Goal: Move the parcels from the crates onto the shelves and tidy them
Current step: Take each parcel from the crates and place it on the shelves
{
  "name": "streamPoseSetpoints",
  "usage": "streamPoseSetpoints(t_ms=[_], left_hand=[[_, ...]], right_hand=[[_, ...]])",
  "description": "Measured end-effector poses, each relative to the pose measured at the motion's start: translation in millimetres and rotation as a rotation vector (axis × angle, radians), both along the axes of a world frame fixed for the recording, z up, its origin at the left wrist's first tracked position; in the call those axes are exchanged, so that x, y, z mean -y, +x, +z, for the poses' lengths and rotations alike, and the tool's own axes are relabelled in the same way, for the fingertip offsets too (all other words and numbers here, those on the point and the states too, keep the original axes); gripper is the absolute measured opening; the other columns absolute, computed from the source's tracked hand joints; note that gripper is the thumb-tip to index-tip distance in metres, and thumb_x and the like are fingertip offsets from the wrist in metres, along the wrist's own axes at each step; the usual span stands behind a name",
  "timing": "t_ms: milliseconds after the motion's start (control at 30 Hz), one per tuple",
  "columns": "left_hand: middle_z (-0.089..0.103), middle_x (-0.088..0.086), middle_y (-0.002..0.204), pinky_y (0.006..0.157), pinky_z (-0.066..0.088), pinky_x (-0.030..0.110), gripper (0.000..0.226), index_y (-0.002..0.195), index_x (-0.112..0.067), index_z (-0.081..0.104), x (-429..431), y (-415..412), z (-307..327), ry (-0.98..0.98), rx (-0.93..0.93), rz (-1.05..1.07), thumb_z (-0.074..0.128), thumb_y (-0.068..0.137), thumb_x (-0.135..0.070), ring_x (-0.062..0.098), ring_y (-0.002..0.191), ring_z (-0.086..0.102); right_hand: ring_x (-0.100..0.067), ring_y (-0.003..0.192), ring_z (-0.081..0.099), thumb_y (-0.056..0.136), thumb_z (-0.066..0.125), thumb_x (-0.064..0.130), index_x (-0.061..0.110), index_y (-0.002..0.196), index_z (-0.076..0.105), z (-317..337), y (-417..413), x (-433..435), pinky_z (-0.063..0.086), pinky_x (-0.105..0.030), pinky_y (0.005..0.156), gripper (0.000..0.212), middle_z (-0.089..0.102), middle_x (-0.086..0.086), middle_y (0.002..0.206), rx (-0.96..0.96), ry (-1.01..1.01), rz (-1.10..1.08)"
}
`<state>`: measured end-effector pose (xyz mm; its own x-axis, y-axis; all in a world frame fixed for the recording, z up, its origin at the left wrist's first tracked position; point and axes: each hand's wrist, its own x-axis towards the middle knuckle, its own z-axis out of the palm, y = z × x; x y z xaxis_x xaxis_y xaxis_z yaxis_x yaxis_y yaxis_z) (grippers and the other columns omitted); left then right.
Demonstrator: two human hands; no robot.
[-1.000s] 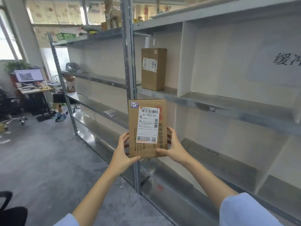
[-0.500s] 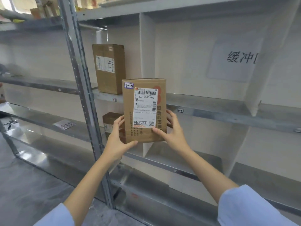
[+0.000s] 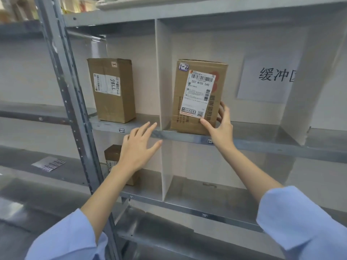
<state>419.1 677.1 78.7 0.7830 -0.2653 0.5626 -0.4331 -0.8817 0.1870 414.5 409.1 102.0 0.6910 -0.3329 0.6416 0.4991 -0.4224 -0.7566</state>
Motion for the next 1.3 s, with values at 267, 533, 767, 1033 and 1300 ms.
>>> streamPoseSetpoints(t_ms=[267,533,767,1033,1300], left_hand=[[0.021,-0.007,0.161,0.112,0.021,0.041,0.079,0.155,-0.035,0.018,-9,33,-21,0.134,-0.013,0.074,0.006,0.084,-0.069,0.018,0.143,0.023],[0.023,-0.007,0.161,0.112,0.021,0.040,0.076,0.155,-0.035,0.015,-9,50,-32,0.146,-0.034,0.036,0.011,0.087,-0.068,0.019,0.142,0.026],[0.024,-0.007,0.161,0.112,0.022,0.041,0.078,0.155,-0.036,0.014,-9,53,-38,0.143,-0.061,0.005,0.010,0.086,-0.069,0.020,0.142,0.026],[0.026,-0.007,0.159,0.115,0.020,0.040,0.076,0.155,-0.034,0.018,47,36,-27,0.079,-0.045,-0.190,0.012,0.087,-0.069,0.017,0.143,0.025],[0.026,-0.007,0.160,0.111,0.021,0.038,0.081,0.155,-0.033,0.022,192,-14,-22,0.140,-0.022,-0.478,0.009,0.083,-0.070,0.017,0.140,0.028]], right_hand=[[-0.015,0.124,0.054,0.083,0.078,0.023,0.032,0.148,0.026,-11,64,-4,0.043,-0.042,0.108,0.083,0.050,0.020,0.130,-0.069,-0.048,-0.069],[-0.017,0.127,0.050,0.084,0.075,0.013,0.026,0.146,0.023,-12,90,0,0.041,-0.043,0.110,0.082,0.043,0.011,0.136,-0.083,-0.064,-0.077],[-0.019,0.131,0.044,0.085,0.075,0.018,0.023,0.146,0.020,-11,89,-2,0.039,-0.039,0.110,0.082,0.040,-0.001,0.147,-0.135,-0.124,-0.113],[-0.027,0.135,0.040,0.095,0.062,0.032,0.015,0.145,0.037,3,36,33,0.035,-0.035,0.104,0.058,0.038,-0.010,0.149,-0.328,-0.381,-0.270],[-0.030,0.138,0.034,0.101,0.039,0.050,0.028,0.157,0.018,0,-109,129,0.038,-0.043,0.103,0.063,0.028,0.002,0.159,-0.656,-0.839,-0.640]])
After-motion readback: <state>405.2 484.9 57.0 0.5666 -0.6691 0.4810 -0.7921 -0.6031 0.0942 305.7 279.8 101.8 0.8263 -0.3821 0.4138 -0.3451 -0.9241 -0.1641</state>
